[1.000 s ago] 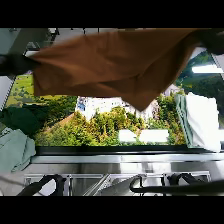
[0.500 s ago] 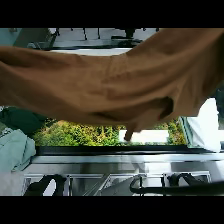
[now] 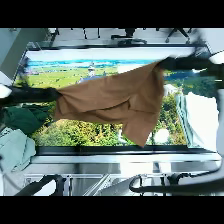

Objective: Fold the shirts.

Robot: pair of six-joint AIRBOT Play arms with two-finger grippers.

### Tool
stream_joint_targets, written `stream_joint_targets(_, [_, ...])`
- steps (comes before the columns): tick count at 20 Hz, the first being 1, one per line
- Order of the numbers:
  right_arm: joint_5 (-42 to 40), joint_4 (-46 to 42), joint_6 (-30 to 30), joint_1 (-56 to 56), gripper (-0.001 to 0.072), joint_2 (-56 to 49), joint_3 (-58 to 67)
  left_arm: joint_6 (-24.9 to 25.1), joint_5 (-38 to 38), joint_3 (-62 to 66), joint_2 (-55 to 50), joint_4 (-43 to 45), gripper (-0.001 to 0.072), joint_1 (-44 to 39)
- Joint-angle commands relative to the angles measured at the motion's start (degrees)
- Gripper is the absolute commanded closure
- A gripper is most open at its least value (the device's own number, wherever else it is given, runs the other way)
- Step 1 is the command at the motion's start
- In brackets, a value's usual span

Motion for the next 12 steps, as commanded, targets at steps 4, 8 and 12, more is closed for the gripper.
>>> stream_joint_targets(4, [-4.57, 5.49, -1.53, 3.89, 0.0426, -19.37, 0.42, 1.29, 2.36, 8.33, -29.51, -1.81, 0.0007, 2.82])
stream_joint_targets(8, [2.34, 3.54, 1.2, 0.0, 0.0302, -12.26, 2.64, 0.74, -16.9, 25.0, -34.4, -2.69, 0.0008, 8.17])
stream_joint_targets(12, [11.04, -7.69, 10.25, -8.57, 0.0303, -3.06, 0.9, -1.11, -26.38, 26.56, -29.79, 1.86, 0.0009, 13.92])
